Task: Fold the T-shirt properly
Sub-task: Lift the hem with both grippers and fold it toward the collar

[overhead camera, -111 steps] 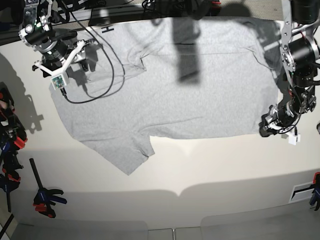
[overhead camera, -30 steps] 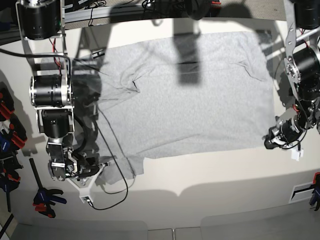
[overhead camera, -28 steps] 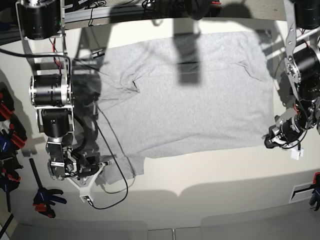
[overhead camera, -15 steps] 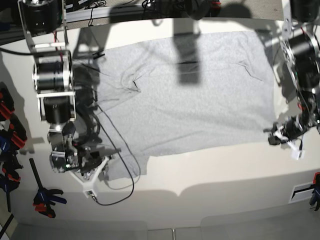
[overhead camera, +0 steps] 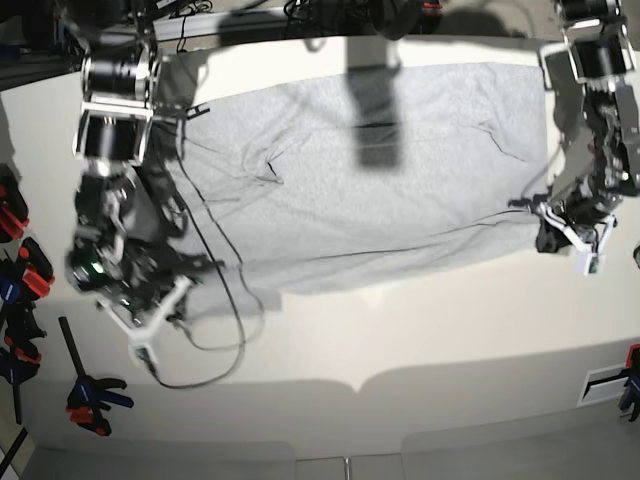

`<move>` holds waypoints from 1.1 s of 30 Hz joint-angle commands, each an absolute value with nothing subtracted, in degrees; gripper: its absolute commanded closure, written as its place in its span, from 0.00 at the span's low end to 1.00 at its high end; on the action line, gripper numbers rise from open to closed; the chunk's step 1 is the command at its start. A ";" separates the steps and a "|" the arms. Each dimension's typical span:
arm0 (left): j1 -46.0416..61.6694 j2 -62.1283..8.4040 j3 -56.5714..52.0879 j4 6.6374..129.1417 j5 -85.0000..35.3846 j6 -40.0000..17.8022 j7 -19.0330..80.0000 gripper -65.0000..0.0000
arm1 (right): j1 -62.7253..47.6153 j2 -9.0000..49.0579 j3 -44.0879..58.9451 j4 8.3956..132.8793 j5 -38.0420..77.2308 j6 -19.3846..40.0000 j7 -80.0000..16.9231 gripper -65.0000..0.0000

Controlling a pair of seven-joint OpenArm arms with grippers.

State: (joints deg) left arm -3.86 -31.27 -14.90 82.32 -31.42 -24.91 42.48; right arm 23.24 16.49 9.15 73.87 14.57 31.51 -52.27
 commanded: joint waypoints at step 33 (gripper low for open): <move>23.70 -28.38 -15.77 114.02 -26.85 -17.93 48.84 1.00 | -9.10 16.99 28.53 103.28 27.44 33.93 -63.51 1.00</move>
